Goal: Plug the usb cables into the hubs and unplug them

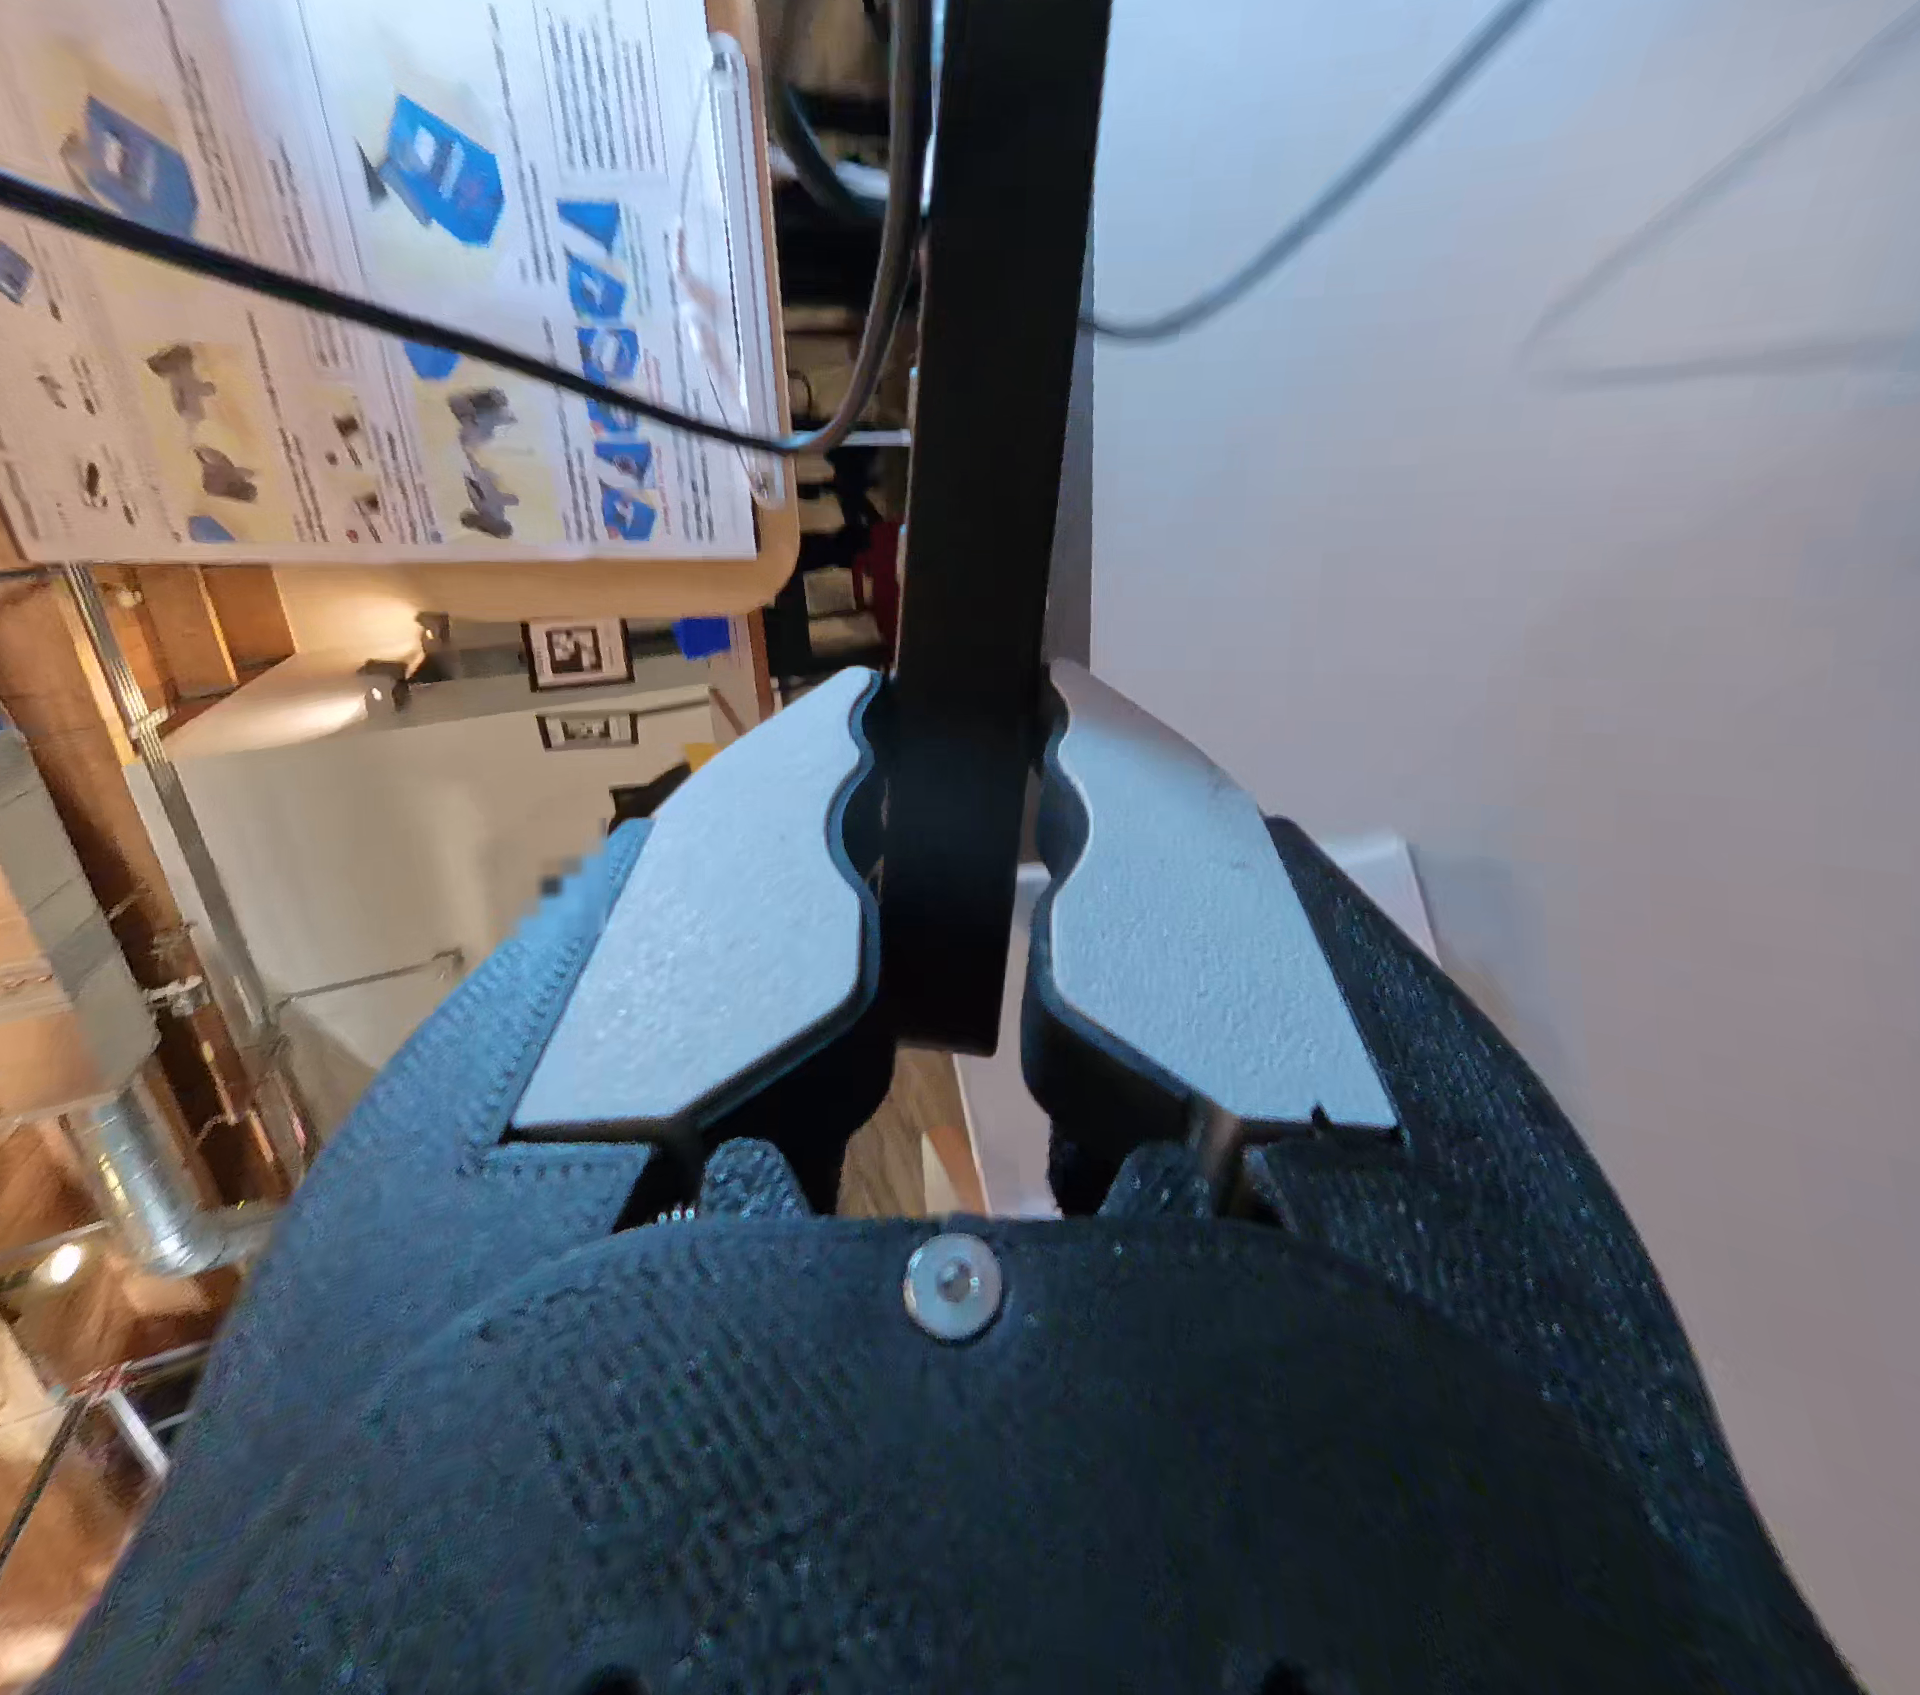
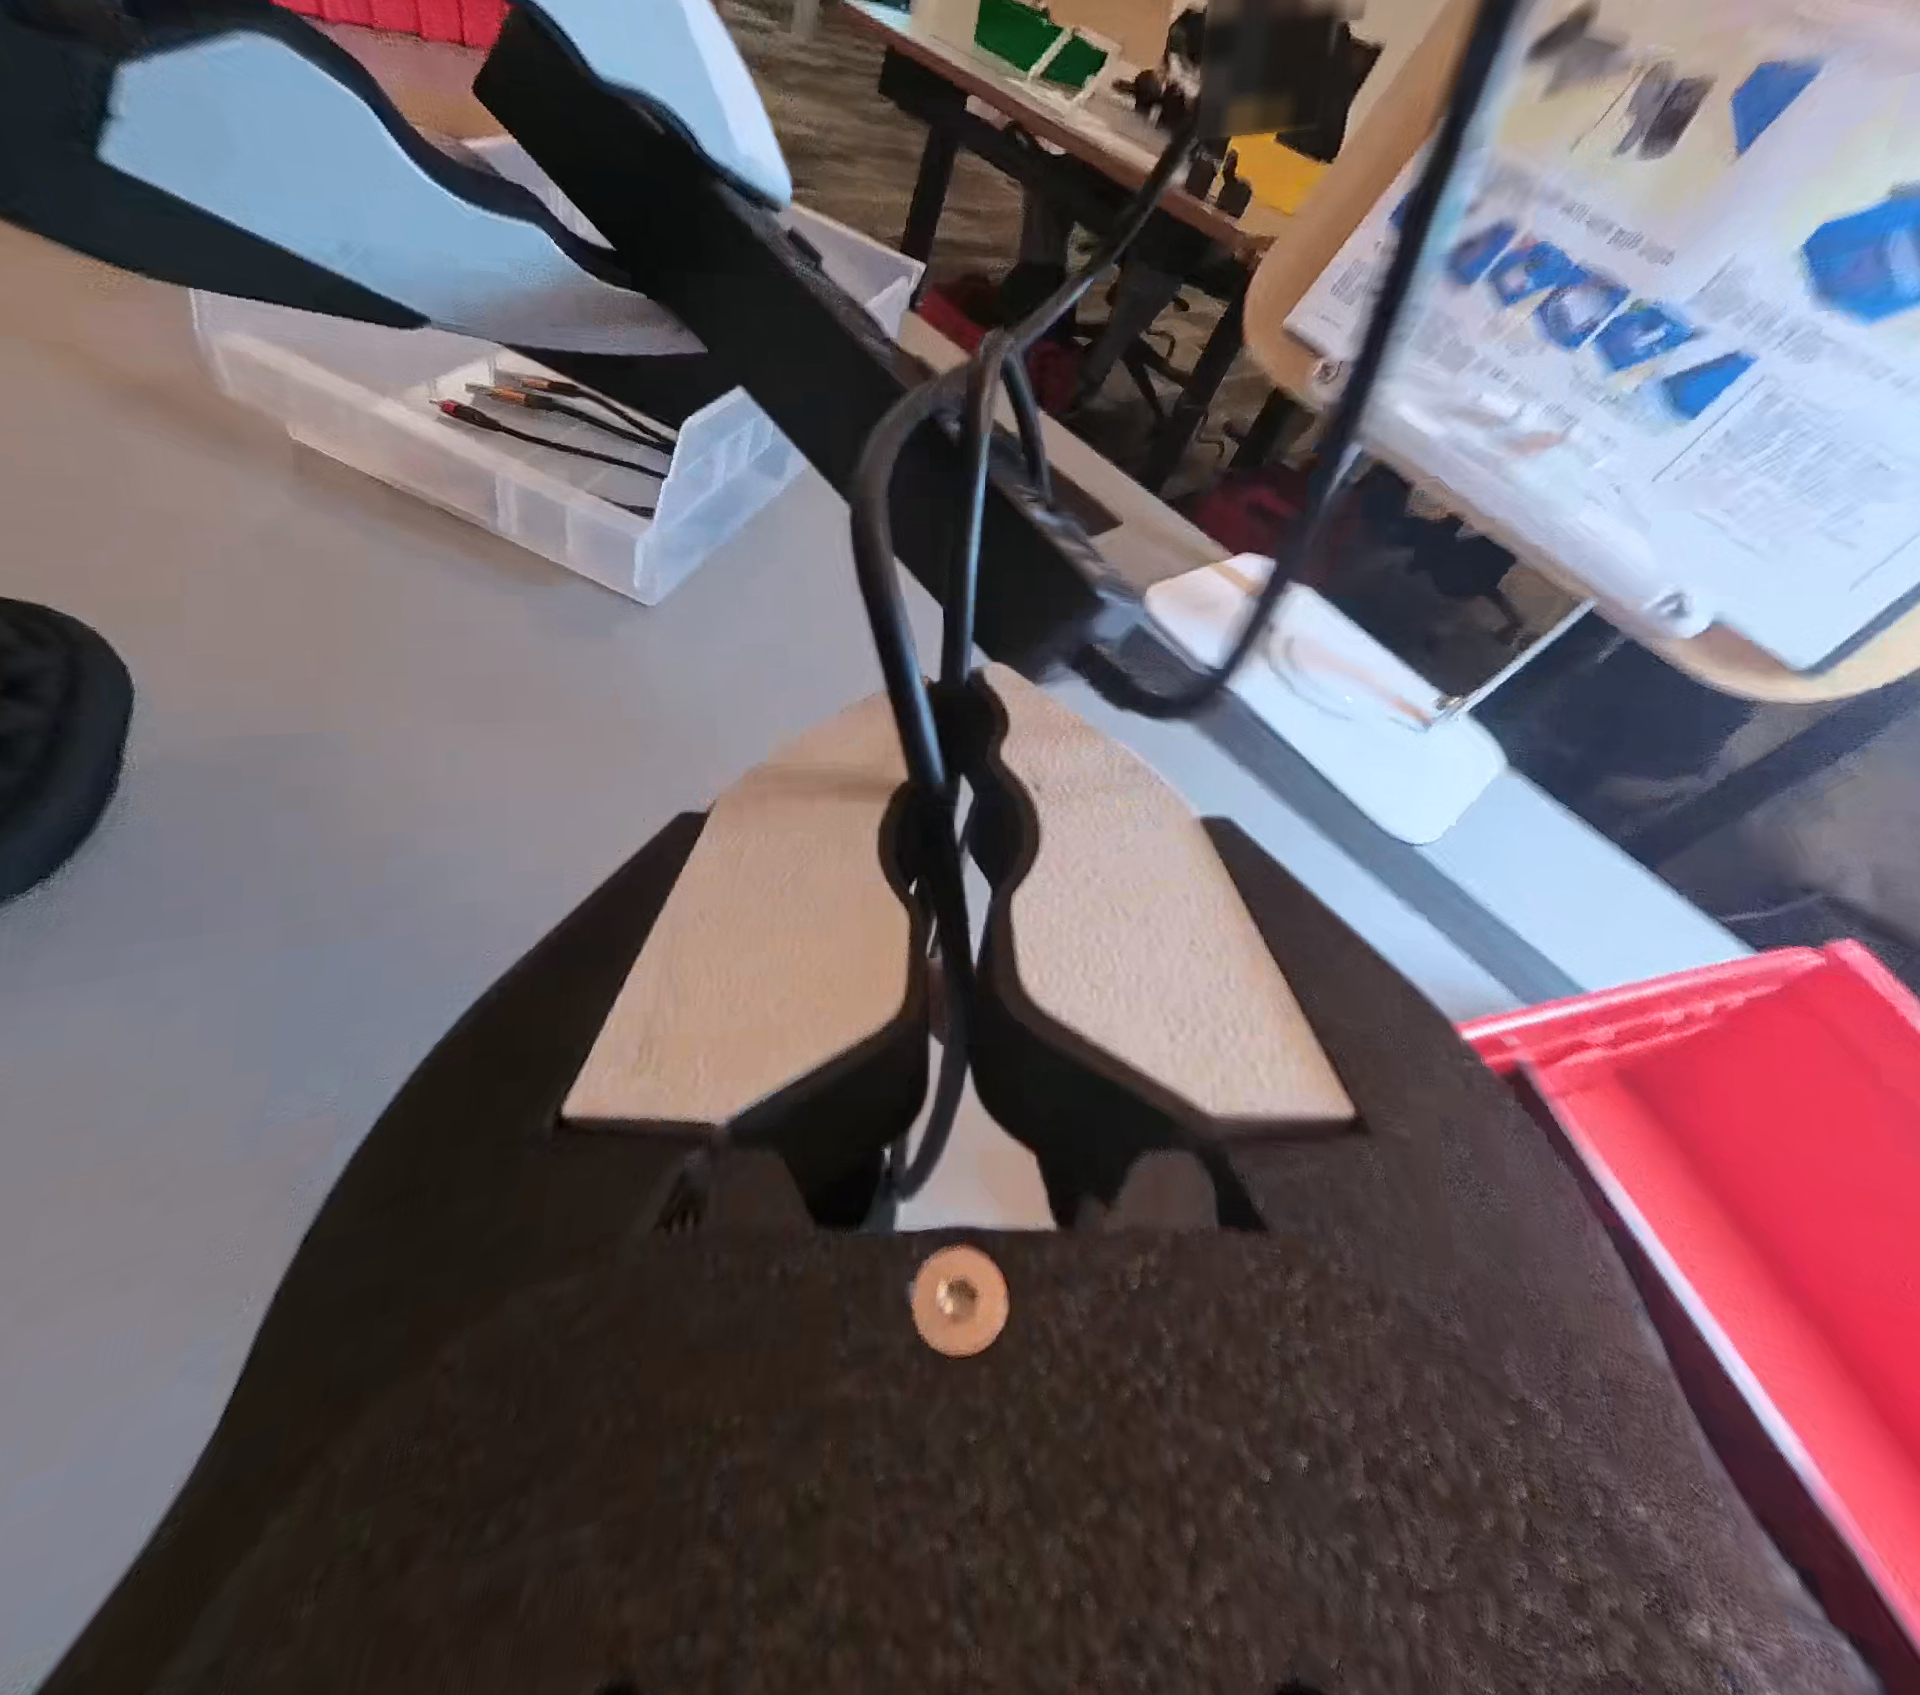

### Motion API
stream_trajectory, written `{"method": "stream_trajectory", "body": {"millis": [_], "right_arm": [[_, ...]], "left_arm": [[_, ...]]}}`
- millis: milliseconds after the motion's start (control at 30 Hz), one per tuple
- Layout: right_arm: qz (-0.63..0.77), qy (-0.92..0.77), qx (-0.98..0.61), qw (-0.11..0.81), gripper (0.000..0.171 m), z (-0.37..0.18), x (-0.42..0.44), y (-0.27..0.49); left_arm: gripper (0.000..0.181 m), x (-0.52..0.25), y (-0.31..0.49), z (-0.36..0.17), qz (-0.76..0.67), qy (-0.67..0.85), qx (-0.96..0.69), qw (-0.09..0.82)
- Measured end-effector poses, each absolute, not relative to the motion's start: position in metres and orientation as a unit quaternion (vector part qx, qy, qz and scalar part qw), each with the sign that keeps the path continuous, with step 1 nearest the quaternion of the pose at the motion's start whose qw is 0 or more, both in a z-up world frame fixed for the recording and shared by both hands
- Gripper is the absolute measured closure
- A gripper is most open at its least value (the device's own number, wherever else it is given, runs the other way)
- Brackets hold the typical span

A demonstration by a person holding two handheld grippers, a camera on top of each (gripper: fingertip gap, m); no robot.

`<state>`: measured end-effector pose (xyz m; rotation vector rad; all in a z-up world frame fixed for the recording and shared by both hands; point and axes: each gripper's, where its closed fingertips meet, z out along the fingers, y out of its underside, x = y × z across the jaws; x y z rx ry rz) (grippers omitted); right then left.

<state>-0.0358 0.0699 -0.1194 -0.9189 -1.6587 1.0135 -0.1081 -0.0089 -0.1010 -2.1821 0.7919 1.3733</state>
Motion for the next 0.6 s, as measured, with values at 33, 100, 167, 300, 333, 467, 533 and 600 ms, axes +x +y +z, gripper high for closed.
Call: {"method": "stream_trajectory", "body": {"millis": [33,100,167,300,333,467,533,600], "right_arm": [[0.411,-0.687,-0.357,0.481,0.169,-0.112,-0.03,0.073],[0.418,-0.708,-0.322,0.47,0.169,-0.097,-0.017,0.076],[0.467,-0.673,-0.317,0.477,0.169,-0.069,-0.008,0.089],[0.559,-0.558,-0.404,0.461,0.169,-0.041,-0.007,0.149],[0.556,-0.538,-0.438,0.458,0.169,-0.05,-0.011,0.166],[0.528,-0.586,-0.469,0.397,0.17,-0.107,-0.029,0.151],[0.528,-0.621,-0.454,0.36,0.17,-0.127,-0.036,0.119],[0.54,-0.646,-0.431,0.324,0.17,-0.139,-0.039,0.083]], "left_arm": [[0.155,-0.115,-0.016,-0.107,0.493,0.288,-0.797,0.199],[0.155,-0.125,-0.03,-0.122,0.484,0.303,-0.804,0.168],[0.155,-0.124,-0.043,-0.135,0.477,0.328,-0.802,0.146],[0.155,-0.08,-0.054,-0.142,0.402,0.356,-0.809,0.238],[0.155,-0.065,-0.057,-0.138,0.373,0.363,-0.808,0.277],[0.155,-0.028,-0.063,-0.102,0.253,0.3,-0.798,0.458],[0.155,-0.024,-0.059,-0.088,0.199,0.236,-0.791,0.528],[0.155,-0.028,-0.05,-0.089,0.164,0.176,-0.793,0.559]]}}
